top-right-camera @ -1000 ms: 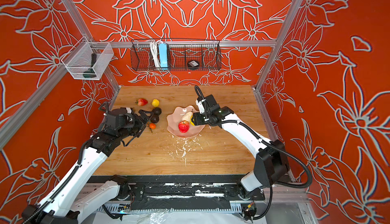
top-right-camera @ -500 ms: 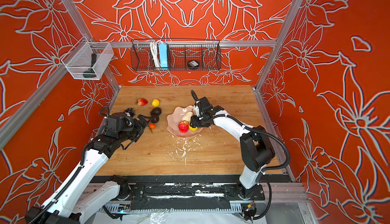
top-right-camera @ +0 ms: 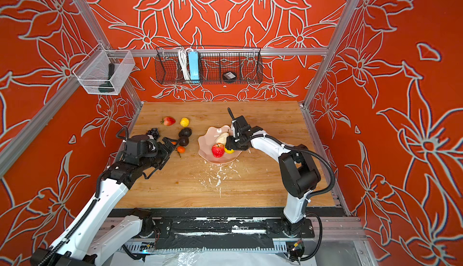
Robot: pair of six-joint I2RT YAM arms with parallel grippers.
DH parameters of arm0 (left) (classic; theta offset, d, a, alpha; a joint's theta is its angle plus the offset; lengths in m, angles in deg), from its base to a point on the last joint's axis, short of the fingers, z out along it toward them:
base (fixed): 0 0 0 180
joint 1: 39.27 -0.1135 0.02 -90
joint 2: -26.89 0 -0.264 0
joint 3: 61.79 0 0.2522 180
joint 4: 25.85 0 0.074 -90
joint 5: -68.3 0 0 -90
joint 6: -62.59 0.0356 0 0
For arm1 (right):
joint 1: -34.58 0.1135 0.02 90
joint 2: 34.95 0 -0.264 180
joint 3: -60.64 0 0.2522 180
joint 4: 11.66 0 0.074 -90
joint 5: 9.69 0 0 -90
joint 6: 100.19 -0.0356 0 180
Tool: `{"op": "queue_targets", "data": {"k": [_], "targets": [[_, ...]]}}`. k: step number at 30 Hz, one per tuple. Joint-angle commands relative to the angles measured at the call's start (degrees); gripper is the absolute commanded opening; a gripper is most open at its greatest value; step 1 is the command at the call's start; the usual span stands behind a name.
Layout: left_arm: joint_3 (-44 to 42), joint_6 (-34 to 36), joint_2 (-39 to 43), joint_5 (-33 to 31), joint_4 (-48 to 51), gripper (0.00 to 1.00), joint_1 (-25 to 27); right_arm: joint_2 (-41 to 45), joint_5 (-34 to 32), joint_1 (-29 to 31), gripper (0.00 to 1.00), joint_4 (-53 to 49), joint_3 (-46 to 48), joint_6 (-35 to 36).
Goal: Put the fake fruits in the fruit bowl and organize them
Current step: 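Lower the lemon into the bowl beside the pear and open right gripper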
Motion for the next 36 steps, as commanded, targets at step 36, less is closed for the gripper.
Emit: {"op": "queue_targets", "data": {"k": [36], "targets": [[-0.3, 1.0, 0.5, 0.3, -0.3, 0.98, -1.3, 0.3, -5.6, -0.5, 0.71, 0.0, -1.6, -4.0]]}}
